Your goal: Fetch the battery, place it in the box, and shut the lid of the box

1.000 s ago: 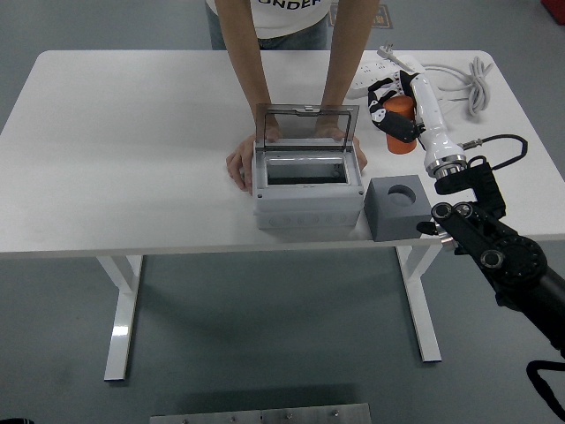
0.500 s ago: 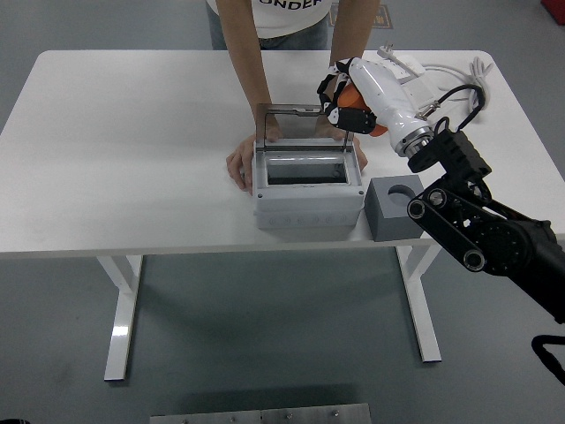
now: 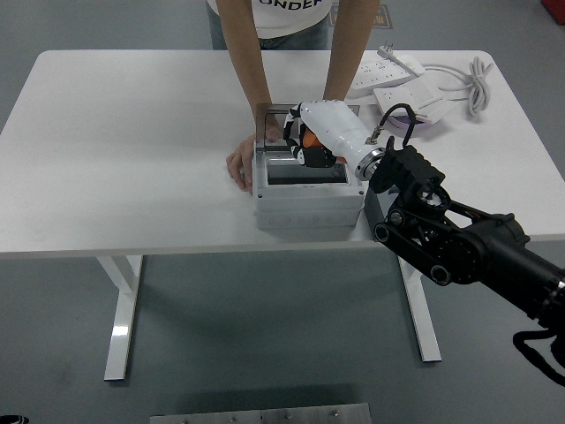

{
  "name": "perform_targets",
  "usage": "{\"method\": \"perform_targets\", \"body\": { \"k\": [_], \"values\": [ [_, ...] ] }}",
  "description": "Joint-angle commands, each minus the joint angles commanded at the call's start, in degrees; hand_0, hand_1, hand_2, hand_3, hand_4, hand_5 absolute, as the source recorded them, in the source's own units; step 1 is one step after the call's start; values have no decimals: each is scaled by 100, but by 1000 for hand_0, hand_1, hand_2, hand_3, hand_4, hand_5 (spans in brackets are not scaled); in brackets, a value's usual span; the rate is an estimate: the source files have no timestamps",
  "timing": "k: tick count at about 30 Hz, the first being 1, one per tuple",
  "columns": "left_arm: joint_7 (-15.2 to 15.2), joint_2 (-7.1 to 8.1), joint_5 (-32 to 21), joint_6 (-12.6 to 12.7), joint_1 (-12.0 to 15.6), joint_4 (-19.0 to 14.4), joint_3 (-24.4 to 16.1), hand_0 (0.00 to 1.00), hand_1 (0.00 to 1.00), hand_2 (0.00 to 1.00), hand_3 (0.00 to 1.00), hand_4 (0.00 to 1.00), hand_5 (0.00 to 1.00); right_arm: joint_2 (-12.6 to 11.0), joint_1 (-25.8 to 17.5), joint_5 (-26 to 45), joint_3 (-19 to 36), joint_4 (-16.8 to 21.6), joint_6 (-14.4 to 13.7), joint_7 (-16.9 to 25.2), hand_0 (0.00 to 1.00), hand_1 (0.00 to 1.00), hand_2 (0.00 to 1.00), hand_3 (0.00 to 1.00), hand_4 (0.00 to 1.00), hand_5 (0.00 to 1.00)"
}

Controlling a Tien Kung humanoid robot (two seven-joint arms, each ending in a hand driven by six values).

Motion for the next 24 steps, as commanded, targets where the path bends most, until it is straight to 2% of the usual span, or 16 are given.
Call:
{"method": "perform_targets", "body": {
  "k": [16, 24],
  "values": [
    [64, 4, 198, -75, -93, -2, -117, 854, 902, 845, 785, 841, 489, 566, 157, 217, -240, -577, -167, 114, 187, 240, 268, 343, 180, 2],
    [89, -9, 312, -124, -156, 0, -183, 854, 902, 845, 784, 842, 489, 736, 185, 285, -150, -1072, -621, 289, 188, 241, 268, 339, 183, 2]
  ]
}}
